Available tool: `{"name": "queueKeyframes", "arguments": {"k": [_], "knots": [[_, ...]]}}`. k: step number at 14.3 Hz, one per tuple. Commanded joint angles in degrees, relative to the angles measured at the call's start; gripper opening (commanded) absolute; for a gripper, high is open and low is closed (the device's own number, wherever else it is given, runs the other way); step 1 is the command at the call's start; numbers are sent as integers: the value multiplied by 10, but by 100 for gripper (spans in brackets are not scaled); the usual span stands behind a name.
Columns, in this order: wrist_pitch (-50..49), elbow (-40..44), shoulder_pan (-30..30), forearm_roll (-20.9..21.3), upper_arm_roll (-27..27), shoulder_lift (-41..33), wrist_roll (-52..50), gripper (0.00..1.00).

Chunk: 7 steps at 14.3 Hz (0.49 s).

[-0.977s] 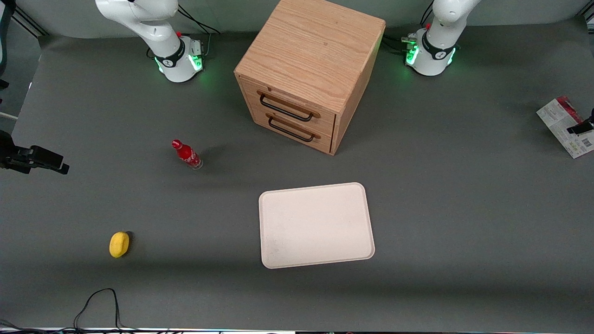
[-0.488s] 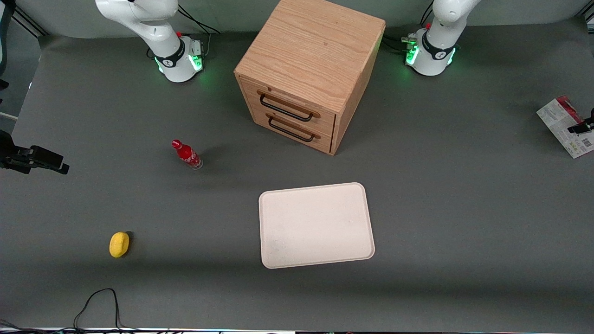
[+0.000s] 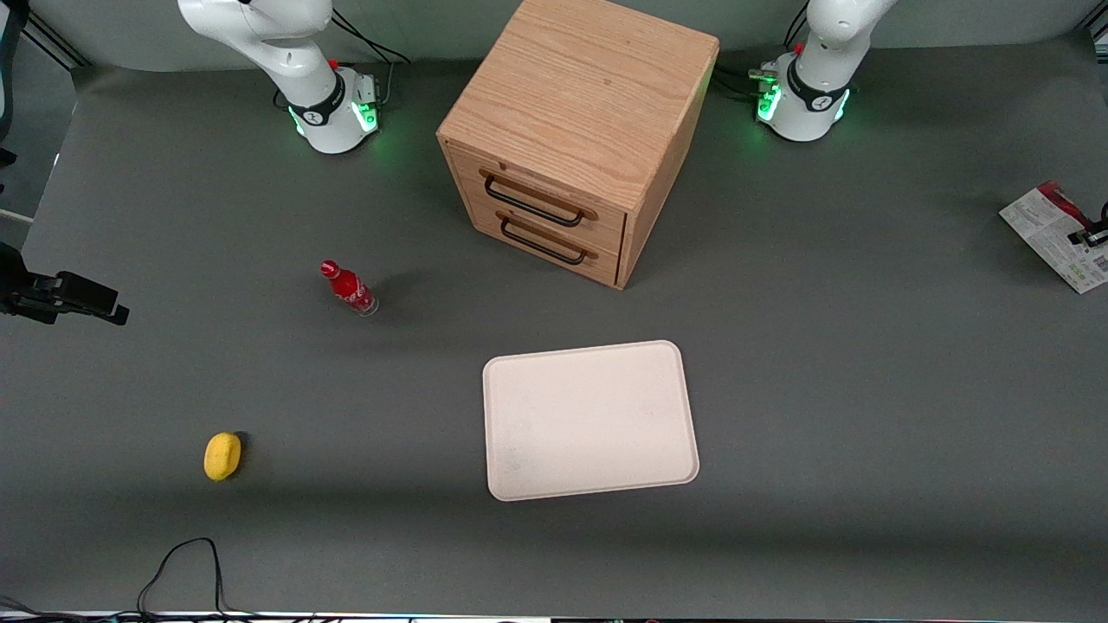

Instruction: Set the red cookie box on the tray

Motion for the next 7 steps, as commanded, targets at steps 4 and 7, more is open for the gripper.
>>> {"name": "queueKeyframes", "arguments": {"k": [4, 7], "knots": [[-174, 96, -48, 4, -1, -56, 2, 0], [-327, 223, -88, 5, -1, -57, 2, 0]]}}
